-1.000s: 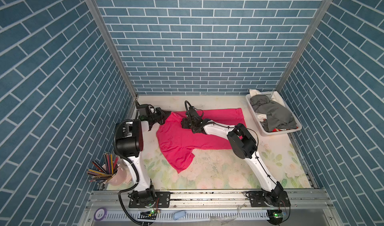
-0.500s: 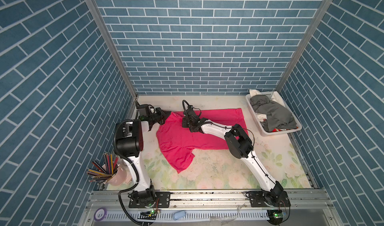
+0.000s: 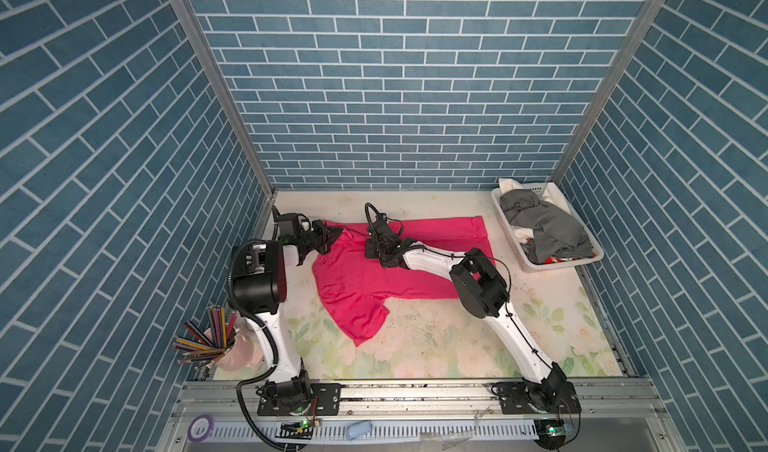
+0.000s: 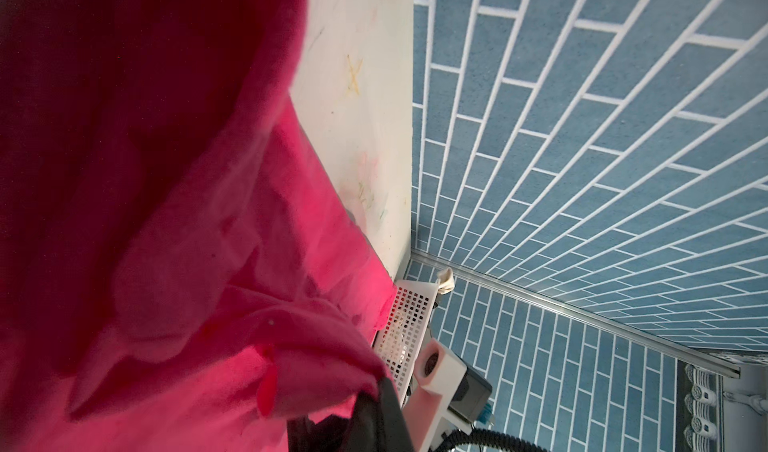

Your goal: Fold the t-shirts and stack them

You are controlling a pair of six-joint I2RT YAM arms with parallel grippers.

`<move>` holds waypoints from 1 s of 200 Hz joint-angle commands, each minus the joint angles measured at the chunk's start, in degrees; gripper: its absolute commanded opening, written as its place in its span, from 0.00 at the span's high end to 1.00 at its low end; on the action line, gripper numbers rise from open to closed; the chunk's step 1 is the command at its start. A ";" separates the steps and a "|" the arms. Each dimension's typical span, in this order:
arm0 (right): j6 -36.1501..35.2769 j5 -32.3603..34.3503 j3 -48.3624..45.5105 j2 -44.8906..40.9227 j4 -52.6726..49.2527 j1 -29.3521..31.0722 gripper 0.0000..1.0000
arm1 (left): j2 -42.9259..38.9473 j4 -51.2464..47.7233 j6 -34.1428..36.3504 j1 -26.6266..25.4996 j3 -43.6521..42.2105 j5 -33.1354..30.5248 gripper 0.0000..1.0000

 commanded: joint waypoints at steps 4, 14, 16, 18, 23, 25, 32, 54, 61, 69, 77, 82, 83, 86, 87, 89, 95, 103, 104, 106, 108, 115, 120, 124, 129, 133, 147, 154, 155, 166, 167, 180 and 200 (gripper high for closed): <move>-0.87 -2.31 -4.08 -6.29 -1.42 0.72 1.00 | -3.34 -1.54 1.89 0.32 -2.00 0.61 0.97; -1.12 -3.03 -5.35 -7.43 -1.51 0.72 1.00 | -4.09 -1.93 2.29 0.34 -2.81 0.36 0.94; -1.20 -3.20 -5.58 -7.59 -1.51 0.67 1.00 | -4.22 -2.01 2.39 0.33 -3.00 0.33 0.94; -1.23 -3.38 -5.75 -7.81 -1.57 0.66 1.00 | -4.36 -2.16 2.50 0.32 -3.18 0.30 0.93; -1.23 -3.78 -6.31 -8.29 -1.67 0.69 1.00 | -4.68 -2.65 2.90 0.36 -3.47 0.20 0.92; -1.23 -3.92 -6.59 -8.47 -1.64 0.67 1.00 | -4.83 -2.83 3.02 0.31 -3.60 0.22 0.91; -1.36 -4.32 -7.74 -9.29 -1.32 0.78 1.00 | -5.24 -3.51 3.60 0.29 -4.06 0.18 0.88; -2.15 -5.79 -9.86 -11.02 -1.39 0.75 1.00 | -6.47 -5.63 5.31 0.33 -5.53 0.24 0.72; -2.51 -6.24 -10.45 -11.55 -1.59 0.78 1.00 | -6.92 -6.61 6.07 0.39 -5.75 0.34 0.64; -2.86 -6.82 -11.33 -12.33 -1.61 0.76 1.00 | -7.51 -8.27 7.07 0.45 -5.90 0.37 0.55; -3.28 -7.35 -12.23 -13.27 -1.60 0.81 1.00 | -8.21 -10.69 8.82 0.64 -5.67 0.13 0.47; -3.54 -7.67 -12.84 -13.72 -1.60 0.83 1.00 | -8.74 -12.49 10.19 0.83 -5.27 -0.31 0.41; -3.57 -7.68 -12.88 -13.82 -1.60 0.83 1.00 | -8.83 -12.98 10.49 0.88 -5.22 -0.42 0.40; -3.68 -7.87 -13.26 -14.14 -1.66 0.76 1.00 | -9.16 -14.22 11.29 1.00 -5.03 -0.75 0.37; -3.73 -7.95 -13.36 -14.20 -1.63 0.80 1.00 | -9.26 -14.67 11.62 0.97 -4.88 -0.90 0.36; -3.81 -8.10 -13.52 -14.45 -1.67 0.76 1.00 | -9.40 -15.52 12.23 1.16 -4.68 -1.13 0.34; -4.06 -8.62 -14.16 -14.98 -1.61 0.82 1.00 | -9.86 -18.21 14.15 1.36 -3.79 -1.93 0.31; -4.29 -9.18 -14.95 -15.73 -1.68 0.75 1.00 | -10.35 -21.46 16.35 1.71 -2.53 -2.97 0.29; -4.30 -9.27 -15.08 -15.79 -1.68 0.75 1.00 | -10.38 -21.81 16.56 1.76 -2.27 -3.07 0.28; -4.37 -9.40 -15.24 -15.88 -1.73 0.75 1.00 | -10.51 -22.41 16.94 1.80 -2.07 -3.32 0.28; -4.46 -9.61 -15.42 -16.06 -1.76 0.79 1.00 | -10.64 -22.95 17.34 1.88 -1.69 -3.51 0.26; -4.57 -10.14 -16.13 -16.64 -1.77 0.76 1.00 | -11.04 -24.80 18.47 2.04 -0.83 -4.21 0.23; -4.65 -10.50 -16.69 -17.03 -1.77 0.81 1.00 | -11.38 -25.77 19.18 2.18 -0.22 -4.77 0.22; -4.74 -10.65 -17.15 -17.35 -1.77 0.79 1.00 | -11.65 -26.55 19.73 2.17 0.24 -5.39 0.21; -4.81 -10.90 -17.71 -17.75 -1.85 0.76 1.00 | -11.88 -27.35 20.43 2.16 1.00 -6.30 0.20; -4.84 -10.96 -18.10 -17.98 -1.82 0.75 1.00 | -11.99 -27.93 20.95 2.18 1.41 -6.99 0.19; -5.00 -11.55 -19.31 -18.72 -1.69 0.76 1.00 | -11.36 -28.62 21.48 1.69 3.62 -8.24 0.14; -5.00 -11.84 -19.60 -18.86 -1.62 0.76 1.00 | -10.43 -28.43 21.23 1.16 4.94 -8.28 0.14; -5.01 -11.92 -19.64 -18.89 -1.61 0.80 1.00 | -10.29 -28.37 21.20 1.05 5.20 -8.27 0.14; -4.96 -12.71 -19.63 -18.46 -1.42 0.77 1.00 | -8.32 -28.59 21.00 -0.34 8.16 -8.45 0.13; -4.94 -12.79 -19.57 -18.43 -1.42 0.76 1.00 | -8.09 -28.67 21.00 -0.54 8.44 -8.44 0.13; -4.92 -13.09 -18.89 -17.48 -1.57 0.68 0.98 | -5.75 -29.21 21.25 -2.68 11.99 -9.26 0.14; -4.60 -14.68 -16.88 -15.88 -2.98 -0.07 0.87 | -0.97 -29.37 21.20 -5.06 16.32 -11.75 0.14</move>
